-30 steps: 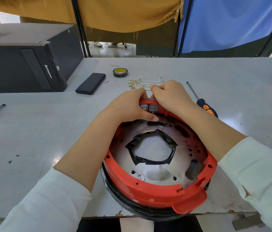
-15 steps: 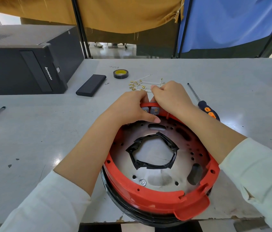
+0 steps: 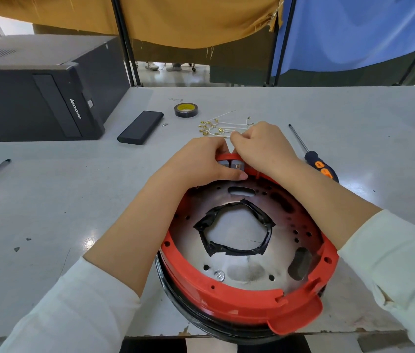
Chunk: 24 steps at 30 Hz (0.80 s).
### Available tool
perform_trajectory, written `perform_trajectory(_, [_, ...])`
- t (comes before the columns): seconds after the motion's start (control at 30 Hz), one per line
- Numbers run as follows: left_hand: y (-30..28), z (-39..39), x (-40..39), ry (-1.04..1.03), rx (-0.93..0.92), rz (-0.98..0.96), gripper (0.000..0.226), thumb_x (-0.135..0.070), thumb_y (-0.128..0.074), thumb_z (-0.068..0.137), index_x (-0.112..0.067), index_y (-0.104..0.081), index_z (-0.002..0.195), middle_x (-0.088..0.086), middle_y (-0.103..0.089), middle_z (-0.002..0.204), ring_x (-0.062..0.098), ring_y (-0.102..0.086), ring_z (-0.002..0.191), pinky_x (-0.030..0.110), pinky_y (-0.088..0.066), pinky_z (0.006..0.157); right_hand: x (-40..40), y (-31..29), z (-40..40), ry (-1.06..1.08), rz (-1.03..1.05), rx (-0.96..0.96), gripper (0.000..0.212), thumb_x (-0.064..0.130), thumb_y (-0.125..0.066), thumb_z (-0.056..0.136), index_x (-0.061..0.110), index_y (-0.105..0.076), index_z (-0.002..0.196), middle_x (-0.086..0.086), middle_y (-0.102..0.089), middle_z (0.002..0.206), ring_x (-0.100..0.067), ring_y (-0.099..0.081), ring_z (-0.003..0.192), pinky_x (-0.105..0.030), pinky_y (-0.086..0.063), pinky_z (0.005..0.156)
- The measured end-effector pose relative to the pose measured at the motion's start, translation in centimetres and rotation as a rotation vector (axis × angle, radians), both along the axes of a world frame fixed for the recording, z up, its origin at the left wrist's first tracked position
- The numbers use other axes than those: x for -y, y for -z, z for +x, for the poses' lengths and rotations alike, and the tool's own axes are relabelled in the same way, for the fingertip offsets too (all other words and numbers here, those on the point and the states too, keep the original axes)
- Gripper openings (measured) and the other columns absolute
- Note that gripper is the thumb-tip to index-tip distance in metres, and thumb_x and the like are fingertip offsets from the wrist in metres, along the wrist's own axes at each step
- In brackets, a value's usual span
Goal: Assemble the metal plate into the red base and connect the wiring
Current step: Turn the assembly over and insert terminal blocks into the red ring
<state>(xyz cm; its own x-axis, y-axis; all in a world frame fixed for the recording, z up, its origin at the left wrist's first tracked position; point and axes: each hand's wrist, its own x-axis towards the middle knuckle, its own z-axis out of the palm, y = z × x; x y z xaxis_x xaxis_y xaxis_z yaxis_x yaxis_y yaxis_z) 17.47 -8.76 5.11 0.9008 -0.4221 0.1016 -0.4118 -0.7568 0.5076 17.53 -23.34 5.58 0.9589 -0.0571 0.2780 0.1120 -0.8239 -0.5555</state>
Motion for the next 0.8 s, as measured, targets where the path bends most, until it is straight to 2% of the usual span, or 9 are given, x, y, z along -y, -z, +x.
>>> perform_trajectory(0.13, [0.2, -0.1, 0.0, -0.008, -0.028, -0.014, 0.041, -0.054, -0.077, 0.072, -0.026, -0.048, 0.083, -0.007, -0.057, 0.087, 0.01, -0.053, 0.077, 0.027, -0.041, 0.064, 0.1, 0.2, -0.3, -0.044, -0.044, -0.052, 0.039, 0.027, -0.047, 0.086, 0.015, -0.041, 0.049, 0.001, -0.041, 0.048, -0.019, -0.041, 0.051, -0.029, -0.027, 0.048])
perform_trajectory(0.23, [0.0, -0.4, -0.1, -0.011, -0.109, -0.128, 0.05, -0.045, -0.081, 0.072, -0.026, -0.049, 0.104, -0.006, -0.061, 0.108, 0.013, -0.057, 0.097, 0.03, -0.045, 0.082, 0.0, -0.1, -0.7, -0.033, 0.08, -0.018, 0.026, 0.025, -0.048, 0.087, 0.014, -0.061, 0.067, 0.0, -0.064, 0.067, -0.02, -0.058, 0.068, -0.033, -0.046, 0.06])
perform_trajectory(0.3, [-0.2, -0.6, -0.1, -0.007, -0.114, -0.097, 0.044, -0.046, -0.079, 0.074, -0.029, -0.052, 0.104, -0.009, -0.061, 0.1, 0.014, -0.057, 0.095, 0.031, -0.044, 0.081, 0.0, -0.7, -0.9, -0.028, 0.153, -0.036, 0.02, 0.022, -0.049, 0.088, 0.012, -0.067, 0.084, -0.001, -0.07, 0.085, -0.019, -0.063, 0.084, -0.035, -0.051, 0.076])
perform_trajectory(0.4, [-0.2, -0.8, 0.1, -0.03, -0.097, -0.008, 0.039, -0.052, -0.074, 0.078, -0.025, -0.059, 0.102, -0.009, -0.058, 0.087, 0.017, -0.055, 0.087, 0.034, -0.045, 0.077, 0.4, -1.8, -1.0, -0.086, 0.018, -0.189, 0.02, 0.021, -0.052, 0.088, 0.01, -0.068, 0.095, -0.006, -0.07, 0.099, -0.021, -0.062, 0.096, -0.036, -0.05, 0.086])
perform_trajectory(0.5, [-0.1, -1.2, 0.0, -0.074, -0.105, 0.017, 0.043, -0.054, -0.071, 0.08, -0.023, -0.061, 0.109, -0.003, -0.061, 0.096, 0.02, -0.056, 0.093, 0.036, -0.046, 0.084, 1.1, -3.1, -2.3, -0.163, -0.206, -0.368, 0.027, 0.029, -0.055, 0.091, 0.01, -0.067, 0.106, -0.008, -0.067, 0.109, -0.024, -0.06, 0.102, -0.033, -0.046, 0.087])
perform_trajectory(0.57, [-0.3, -1.6, -0.2, -0.119, -0.119, 0.031, 0.046, -0.055, -0.07, 0.08, -0.02, -0.06, 0.109, -0.001, -0.06, 0.096, 0.02, -0.055, 0.091, 0.034, -0.045, 0.08, 2.0, -3.3, -3.2, -0.181, -0.314, -0.434, 0.029, 0.03, -0.056, 0.092, 0.01, -0.064, 0.112, -0.008, -0.065, 0.112, -0.025, -0.059, 0.103, -0.033, -0.046, 0.087])
perform_trajectory(0.63, [-0.8, -1.9, -0.8, -0.147, -0.163, 0.05, 0.047, -0.055, -0.069, 0.081, -0.019, -0.059, 0.109, -0.003, -0.057, 0.092, 0.016, -0.054, 0.084, 0.029, -0.043, 0.069, 2.7, -2.8, -4.2, -0.164, -0.394, -0.455, 0.024, 0.021, -0.053, 0.093, 0.01, -0.061, 0.113, -0.008, -0.063, 0.114, -0.026, -0.057, 0.1, -0.029, -0.044, 0.08])
perform_trajectory(0.7, [-1.5, -2.2, -1.7, -0.119, -0.229, 0.103, 0.043, -0.058, -0.063, 0.085, -0.021, -0.057, 0.105, -0.007, -0.054, 0.086, 0.012, -0.053, 0.078, 0.025, -0.039, 0.063, 3.4, -1.7, -4.8, -0.165, -0.402, -0.432, 0.017, 0.015, -0.046, 0.096, 0.01, -0.058, 0.106, -0.011, -0.061, 0.114, -0.026, -0.053, 0.097, -0.03, -0.042, 0.079])
perform_trajectory(0.8, [-1.8, -3.1, -3.0, -0.068, -0.29, 0.133, 0.041, -0.065, -0.042, 0.092, -0.027, -0.055, 0.099, -0.011, -0.055, 0.087, 0.014, -0.054, 0.088, 0.028, -0.038, 0.075, 4.1, -0.5, -5.3, -0.229, -0.293, -0.364, 0.015, 0.018, -0.044, 0.099, 0.009, -0.056, 0.101, -0.007, -0.061, 0.104, -0.024, -0.053, 0.095, -0.033, -0.04, 0.08])
